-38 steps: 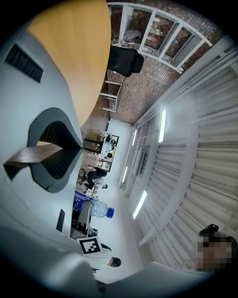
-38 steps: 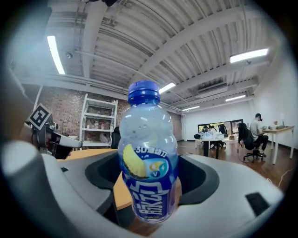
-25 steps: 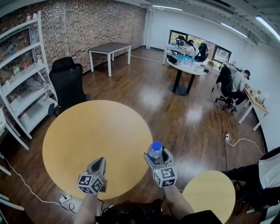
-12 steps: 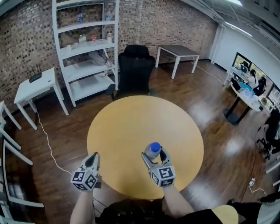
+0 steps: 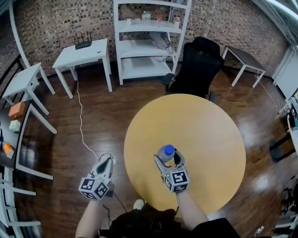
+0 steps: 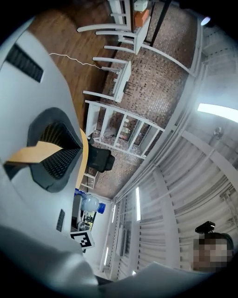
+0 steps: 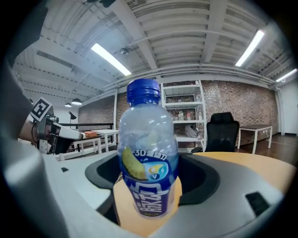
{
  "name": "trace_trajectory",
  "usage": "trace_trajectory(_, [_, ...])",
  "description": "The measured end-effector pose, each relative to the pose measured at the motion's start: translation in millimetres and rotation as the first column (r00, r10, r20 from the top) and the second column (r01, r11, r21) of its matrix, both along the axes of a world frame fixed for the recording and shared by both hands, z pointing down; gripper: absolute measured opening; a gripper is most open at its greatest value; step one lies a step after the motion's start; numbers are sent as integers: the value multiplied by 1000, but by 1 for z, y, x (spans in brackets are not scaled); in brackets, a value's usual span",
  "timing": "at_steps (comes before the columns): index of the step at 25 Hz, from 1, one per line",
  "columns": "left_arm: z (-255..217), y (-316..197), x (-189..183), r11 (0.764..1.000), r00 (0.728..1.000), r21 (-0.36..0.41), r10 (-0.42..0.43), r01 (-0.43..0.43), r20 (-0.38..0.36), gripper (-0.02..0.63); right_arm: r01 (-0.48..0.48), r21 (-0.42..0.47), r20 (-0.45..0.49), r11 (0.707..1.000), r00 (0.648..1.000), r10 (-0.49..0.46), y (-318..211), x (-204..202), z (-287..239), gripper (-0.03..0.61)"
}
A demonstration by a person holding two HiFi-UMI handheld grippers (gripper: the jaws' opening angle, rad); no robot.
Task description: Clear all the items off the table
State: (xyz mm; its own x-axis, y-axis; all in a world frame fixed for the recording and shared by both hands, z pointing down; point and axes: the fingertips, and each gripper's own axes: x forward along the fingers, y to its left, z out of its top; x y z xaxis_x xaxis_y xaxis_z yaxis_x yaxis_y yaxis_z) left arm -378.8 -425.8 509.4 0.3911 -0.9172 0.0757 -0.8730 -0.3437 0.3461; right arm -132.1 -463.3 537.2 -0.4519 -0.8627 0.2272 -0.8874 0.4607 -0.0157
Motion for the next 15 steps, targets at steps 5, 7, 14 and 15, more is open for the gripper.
trace_trajectory(5, [15,-8,-16,998,999,-49,-47,47,-3,0,43,-44,-9,998,999,-43,-26,-20,23,373])
trace_trajectory(7, [22,-10,-12,997,999,-66,-41,40,-9,0,39,-68,-14,997,999,-40,-28,-21,34,374])
trace_trajectory(14, [49,-20,5,991,1000,-134,-7,4,-16,0,12,-114,1,993,1000,-12,-39,-12,66,374])
trace_trajectory(15, [53,-19,8,989,1000,-146,-5,3,-17,0,5,-122,4,993,1000,-4,-41,-9,71,374])
